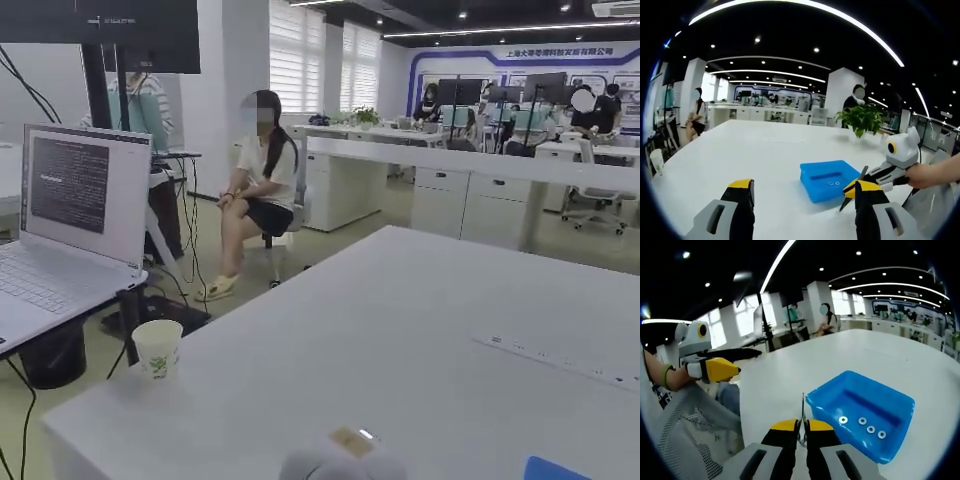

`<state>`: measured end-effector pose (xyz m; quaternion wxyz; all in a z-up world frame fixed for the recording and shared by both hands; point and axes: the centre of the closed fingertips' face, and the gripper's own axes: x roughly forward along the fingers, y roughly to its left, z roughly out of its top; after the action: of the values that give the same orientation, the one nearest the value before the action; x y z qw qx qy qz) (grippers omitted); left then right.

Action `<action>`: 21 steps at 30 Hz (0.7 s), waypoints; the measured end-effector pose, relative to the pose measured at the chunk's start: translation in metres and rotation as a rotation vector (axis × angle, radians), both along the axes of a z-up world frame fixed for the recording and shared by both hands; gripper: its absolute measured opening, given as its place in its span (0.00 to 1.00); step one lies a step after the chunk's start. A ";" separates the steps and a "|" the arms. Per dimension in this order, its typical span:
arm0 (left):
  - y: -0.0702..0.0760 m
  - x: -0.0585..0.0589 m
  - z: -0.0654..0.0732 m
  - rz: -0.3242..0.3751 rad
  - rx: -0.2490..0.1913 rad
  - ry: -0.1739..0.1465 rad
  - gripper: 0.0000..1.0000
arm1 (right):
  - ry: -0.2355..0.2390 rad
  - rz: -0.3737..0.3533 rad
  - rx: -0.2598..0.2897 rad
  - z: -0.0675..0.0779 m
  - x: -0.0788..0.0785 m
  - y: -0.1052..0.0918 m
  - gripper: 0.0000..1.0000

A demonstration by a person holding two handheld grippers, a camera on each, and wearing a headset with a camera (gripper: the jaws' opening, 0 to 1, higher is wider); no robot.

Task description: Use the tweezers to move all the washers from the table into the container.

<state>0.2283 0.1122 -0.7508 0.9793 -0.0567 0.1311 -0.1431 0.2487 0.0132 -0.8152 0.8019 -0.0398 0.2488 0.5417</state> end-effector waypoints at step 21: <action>-0.006 -0.004 0.008 -0.035 0.063 -0.048 0.82 | -0.004 -0.051 0.183 0.057 0.020 0.014 0.03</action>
<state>0.2240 0.1061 -0.7423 0.9808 -0.0199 0.1129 -0.1575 0.2686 0.0273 -0.7581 0.8162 0.0390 0.1975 0.5415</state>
